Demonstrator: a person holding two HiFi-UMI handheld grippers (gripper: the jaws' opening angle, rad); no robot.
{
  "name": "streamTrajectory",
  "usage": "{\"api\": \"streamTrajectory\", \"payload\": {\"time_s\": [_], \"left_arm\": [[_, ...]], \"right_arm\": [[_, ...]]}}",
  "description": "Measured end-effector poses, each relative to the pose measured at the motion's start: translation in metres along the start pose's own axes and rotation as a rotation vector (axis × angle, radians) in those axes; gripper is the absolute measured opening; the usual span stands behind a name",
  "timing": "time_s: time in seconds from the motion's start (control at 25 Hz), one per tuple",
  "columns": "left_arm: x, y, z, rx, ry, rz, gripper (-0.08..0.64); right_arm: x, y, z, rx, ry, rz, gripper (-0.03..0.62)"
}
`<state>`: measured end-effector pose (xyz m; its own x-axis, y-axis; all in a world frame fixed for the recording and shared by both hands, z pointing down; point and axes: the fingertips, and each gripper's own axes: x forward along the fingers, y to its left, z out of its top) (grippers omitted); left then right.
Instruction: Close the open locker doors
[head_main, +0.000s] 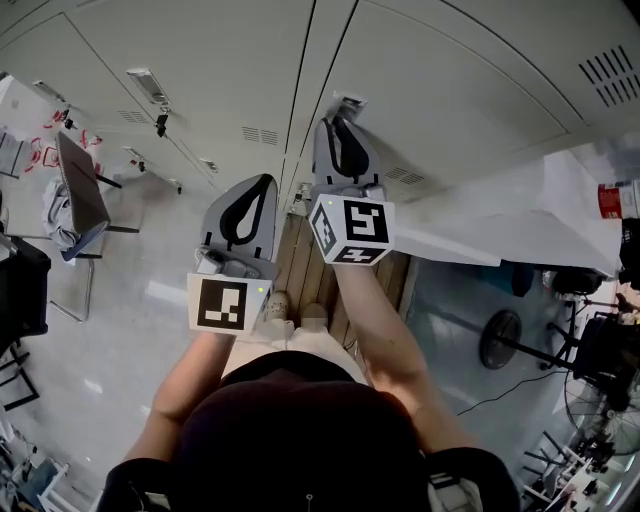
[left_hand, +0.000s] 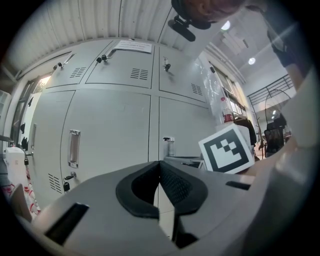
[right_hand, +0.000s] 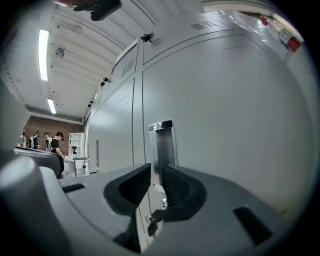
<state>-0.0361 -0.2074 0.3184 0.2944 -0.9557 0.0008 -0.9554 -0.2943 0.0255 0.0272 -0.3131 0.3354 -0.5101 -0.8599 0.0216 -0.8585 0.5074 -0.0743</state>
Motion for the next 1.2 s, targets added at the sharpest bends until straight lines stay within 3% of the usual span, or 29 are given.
{"api": "streamTrajectory", "payload": {"time_s": [0.2, 0.28, 0.36, 0.68, 0.96, 1.2], "left_arm": [[-0.015, -0.014, 0.010, 0.009, -0.021, -0.013, 0.003], [-0.020, -0.025, 0.015, 0.010, -0.031, -0.026, 0.002], [-0.027, -0.039, 0.022, 0.014, -0.043, -0.039, 0.002], [-0.060, -0.116, 0.057, 0.035, -0.096, -0.094, 0.002], [-0.087, -0.175, 0.078, 0.073, -0.115, -0.107, 0.002], [-0.103, -0.221, 0.081, 0.106, -0.147, -0.125, 0.003]], "right_arm": [[-0.041, 0.000, 0.012, 0.004, -0.021, -0.018, 0.052], [-0.068, -0.004, 0.020, -0.012, -0.035, -0.036, 0.002], [-0.098, -0.011, 0.031, -0.018, -0.053, -0.051, 0.002], [-0.233, -0.052, 0.076, -0.140, -0.110, -0.157, 0.002], [-0.335, -0.085, 0.093, -0.217, -0.106, -0.238, 0.002], [-0.387, -0.110, 0.090, -0.210, -0.123, -0.262, 0.002]]}}
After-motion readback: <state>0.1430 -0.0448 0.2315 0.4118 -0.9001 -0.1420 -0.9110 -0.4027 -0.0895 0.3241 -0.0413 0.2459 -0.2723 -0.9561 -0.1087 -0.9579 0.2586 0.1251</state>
